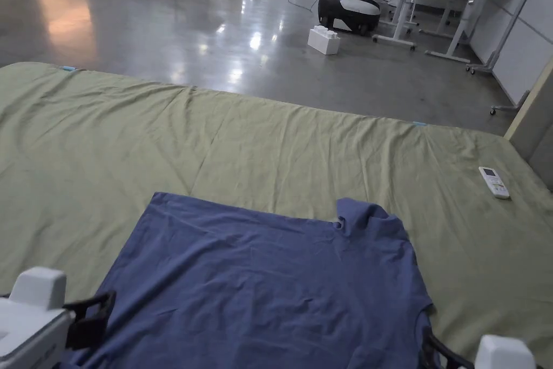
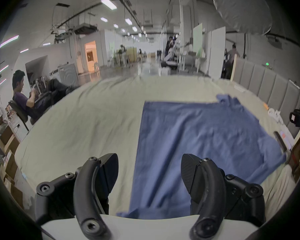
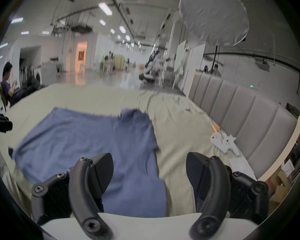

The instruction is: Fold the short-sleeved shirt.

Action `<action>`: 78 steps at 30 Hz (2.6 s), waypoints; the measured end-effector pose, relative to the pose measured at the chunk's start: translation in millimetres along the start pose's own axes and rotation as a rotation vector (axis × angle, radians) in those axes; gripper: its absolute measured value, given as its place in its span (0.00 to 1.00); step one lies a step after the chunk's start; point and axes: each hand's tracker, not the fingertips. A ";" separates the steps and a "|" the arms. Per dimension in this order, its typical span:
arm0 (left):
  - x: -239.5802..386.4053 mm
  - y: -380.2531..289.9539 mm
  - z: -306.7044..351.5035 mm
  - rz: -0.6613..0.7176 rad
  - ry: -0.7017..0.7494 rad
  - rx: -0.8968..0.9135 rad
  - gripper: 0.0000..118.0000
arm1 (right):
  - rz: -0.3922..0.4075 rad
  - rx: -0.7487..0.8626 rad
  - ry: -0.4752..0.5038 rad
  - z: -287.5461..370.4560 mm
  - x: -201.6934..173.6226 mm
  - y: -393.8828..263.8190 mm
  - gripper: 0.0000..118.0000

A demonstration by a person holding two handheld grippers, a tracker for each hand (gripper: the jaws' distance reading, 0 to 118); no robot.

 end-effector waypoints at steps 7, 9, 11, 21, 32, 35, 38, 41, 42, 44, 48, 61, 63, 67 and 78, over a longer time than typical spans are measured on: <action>52.8 41.4 14.3 0.005 0.027 0.246 0.39 | -0.056 0.239 0.013 -10.7 -32.1 36.3 0.65; 62.5 46.2 18.4 0.002 0.052 0.294 0.11 | -0.062 0.256 0.002 -11.8 -40.2 40.0 0.32; 70.9 49.2 24.1 0.009 0.065 0.322 0.06 | -0.060 0.287 -0.016 -10.3 -46.2 41.5 0.10; 65.6 53.4 29.9 0.018 0.029 0.314 0.00 | -0.066 0.321 0.006 -7.3 -51.3 41.3 0.00; -17.7 3.6 30.2 0.113 -0.041 -0.070 0.00 | -0.048 0.233 0.004 -15.2 -49.5 28.2 0.00; -32.0 -19.9 28.0 0.105 -0.033 -0.186 0.00 | -0.036 0.210 0.016 -18.3 -52.4 21.5 0.00; -42.3 -39.9 21.6 0.126 -0.007 -0.277 0.08 | -0.030 0.187 0.026 -22.3 -54.8 15.2 0.00; -53.1 -52.8 8.7 0.190 -0.006 -0.341 0.38 | -0.029 0.163 0.037 -24.4 -57.1 12.0 0.00; -55.4 -55.4 3.8 0.200 -0.009 -0.364 0.47 | -0.027 0.159 0.039 -24.8 -57.6 11.3 0.00; -57.9 -60.8 -8.7 0.213 0.002 -0.384 0.54 | -0.024 0.147 0.042 -26.4 -58.1 8.3 0.00; -58.2 -67.7 -34.6 0.218 0.024 -0.442 0.54 | -0.021 0.129 0.048 -27.8 -59.6 4.1 0.00; -32.8 -62.4 -58.9 0.090 -0.002 -0.530 0.30 | -0.014 0.086 0.066 -27.0 -61.3 -9.0 0.00; -29.4 -62.4 -58.2 0.073 -0.017 -0.535 0.11 | -0.020 0.077 0.073 -25.5 -59.3 -11.7 0.00; -34.7 -60.0 -47.8 0.123 -0.043 -0.524 0.07 | -0.023 0.051 0.083 -18.7 -46.2 -17.7 0.00; -51.7 -52.2 -20.6 0.188 -0.089 -0.444 0.07 | 0.007 -0.284 0.057 3.6 22.3 -57.6 0.19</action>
